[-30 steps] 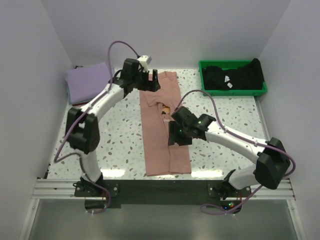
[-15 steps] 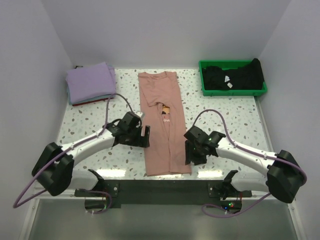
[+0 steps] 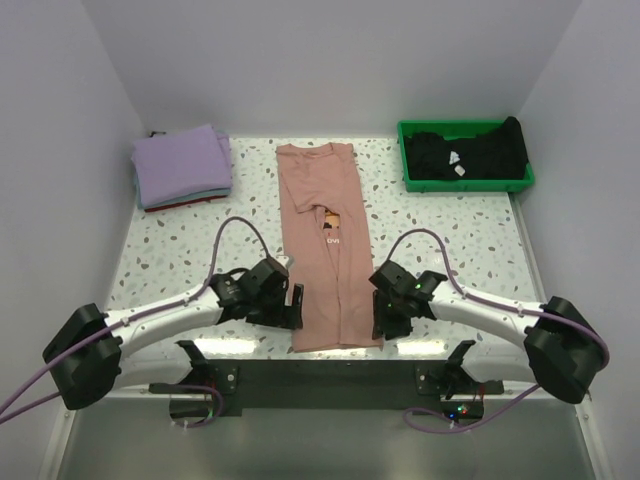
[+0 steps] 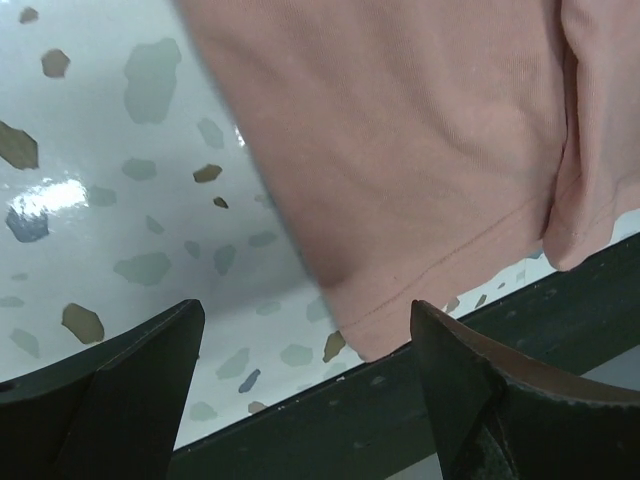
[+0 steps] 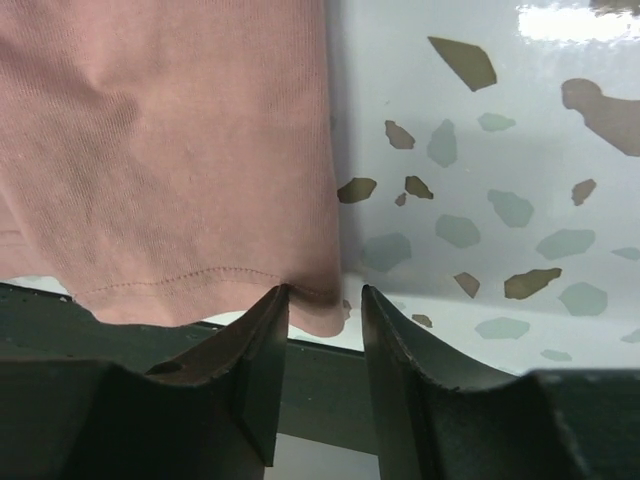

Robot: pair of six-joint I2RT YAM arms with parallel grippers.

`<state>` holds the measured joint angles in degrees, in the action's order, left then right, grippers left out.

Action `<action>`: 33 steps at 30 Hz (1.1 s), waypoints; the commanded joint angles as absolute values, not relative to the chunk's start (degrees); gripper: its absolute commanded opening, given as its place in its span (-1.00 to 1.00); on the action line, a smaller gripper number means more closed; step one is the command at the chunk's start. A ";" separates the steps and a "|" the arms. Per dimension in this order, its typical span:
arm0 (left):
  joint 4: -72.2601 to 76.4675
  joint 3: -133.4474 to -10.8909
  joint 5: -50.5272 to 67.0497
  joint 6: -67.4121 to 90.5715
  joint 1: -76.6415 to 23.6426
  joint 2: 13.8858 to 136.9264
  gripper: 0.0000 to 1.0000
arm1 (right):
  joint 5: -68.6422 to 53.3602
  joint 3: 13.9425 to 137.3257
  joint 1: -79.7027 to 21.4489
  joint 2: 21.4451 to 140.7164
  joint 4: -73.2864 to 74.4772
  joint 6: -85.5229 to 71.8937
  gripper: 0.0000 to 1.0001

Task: Fold and stack the t-shirts
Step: Fold the tshirt

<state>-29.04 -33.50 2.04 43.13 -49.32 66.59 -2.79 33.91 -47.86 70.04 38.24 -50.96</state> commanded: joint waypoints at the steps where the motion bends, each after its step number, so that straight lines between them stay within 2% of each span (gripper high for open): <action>1: -31.11 -33.66 0.79 47.71 -51.32 66.53 0.77 | -4.92 33.49 -48.51 71.54 34.72 -52.21 -0.24; 8: -33.22 -32.78 0.44 50.80 -54.31 66.80 0.74 | -3.87 32.26 -49.48 72.69 36.12 -53.52 -0.34; 18: -31.03 -30.85 2.02 54.75 -56.51 68.12 0.40 | -3.43 31.99 -49.83 72.42 36.65 -53.79 -0.41; 25: -27.17 -29.62 5.36 54.50 -57.22 69.26 0.33 | -3.34 31.99 -49.92 72.60 36.47 -53.97 -0.42; 33: -24.35 -28.48 9.40 53.44 -57.83 73.56 0.13 | -3.16 31.99 -50.10 72.86 36.65 -54.14 -0.42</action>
<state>-25.93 -30.76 7.75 53.60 -56.93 70.81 -3.97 33.28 -49.50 72.25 36.36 -52.99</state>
